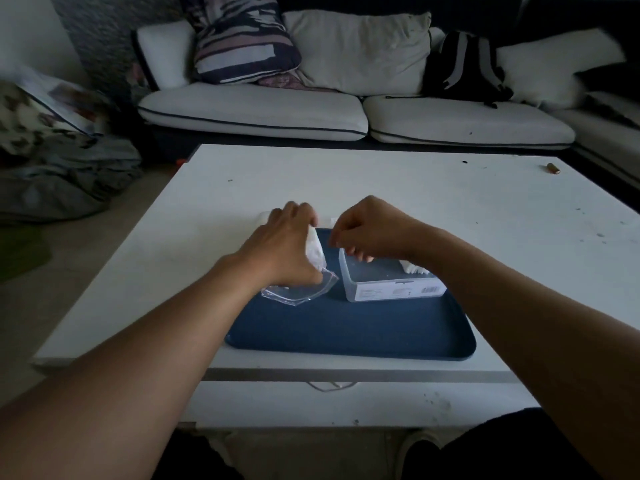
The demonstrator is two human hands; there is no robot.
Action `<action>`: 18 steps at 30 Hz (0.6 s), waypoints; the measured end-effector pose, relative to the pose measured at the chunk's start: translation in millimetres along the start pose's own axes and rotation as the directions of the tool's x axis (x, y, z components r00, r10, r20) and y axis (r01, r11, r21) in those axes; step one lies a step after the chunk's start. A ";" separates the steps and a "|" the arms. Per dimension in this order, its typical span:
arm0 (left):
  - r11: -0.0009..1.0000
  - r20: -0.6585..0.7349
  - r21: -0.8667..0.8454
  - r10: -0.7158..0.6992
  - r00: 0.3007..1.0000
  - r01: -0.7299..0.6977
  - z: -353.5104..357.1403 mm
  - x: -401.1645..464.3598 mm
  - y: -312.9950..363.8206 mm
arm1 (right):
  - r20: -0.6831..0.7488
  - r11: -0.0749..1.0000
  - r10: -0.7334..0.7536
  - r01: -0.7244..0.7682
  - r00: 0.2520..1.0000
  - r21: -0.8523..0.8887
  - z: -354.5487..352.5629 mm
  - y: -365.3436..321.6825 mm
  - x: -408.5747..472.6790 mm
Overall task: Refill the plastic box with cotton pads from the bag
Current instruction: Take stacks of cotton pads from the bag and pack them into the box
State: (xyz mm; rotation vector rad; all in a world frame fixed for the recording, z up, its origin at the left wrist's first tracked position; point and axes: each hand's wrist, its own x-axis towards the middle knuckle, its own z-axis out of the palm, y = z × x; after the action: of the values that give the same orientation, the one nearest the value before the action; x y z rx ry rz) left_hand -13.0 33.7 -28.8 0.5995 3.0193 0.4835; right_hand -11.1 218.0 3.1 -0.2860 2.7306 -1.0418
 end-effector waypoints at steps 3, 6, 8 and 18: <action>0.975 0.117 0.107 -0.205 0.972 0.193 3.1 -10.1 -20.5 | 0.235 0.956 -0.105 0.163 0.966 -0.244 22.8 -16.4 -6.5; 0.932 0.121 0.068 -0.363 0.924 0.357 13.4 -12.2 -32.3 | 0.344 0.843 -0.014 0.196 0.939 -0.501 42.7 -15.0 -2.4; 0.909 0.144 -0.029 -0.409 0.901 0.417 15.7 -10.5 -35.6 | 0.279 0.806 0.004 0.162 0.960 -0.569 48.3 -13.5 2.0; 0.877 -0.195 -0.334 -0.422 0.886 0.344 10.2 -2.5 -37.8 | -0.183 0.662 -0.362 0.114 0.914 -0.741 61.1 -20.8 24.7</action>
State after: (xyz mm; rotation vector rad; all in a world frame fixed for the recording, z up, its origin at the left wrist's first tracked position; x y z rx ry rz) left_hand -23.8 2.6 -50.2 -0.1008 3.0879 1.0228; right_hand -16.8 157.9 -30.5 -0.6679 3.3570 0.0483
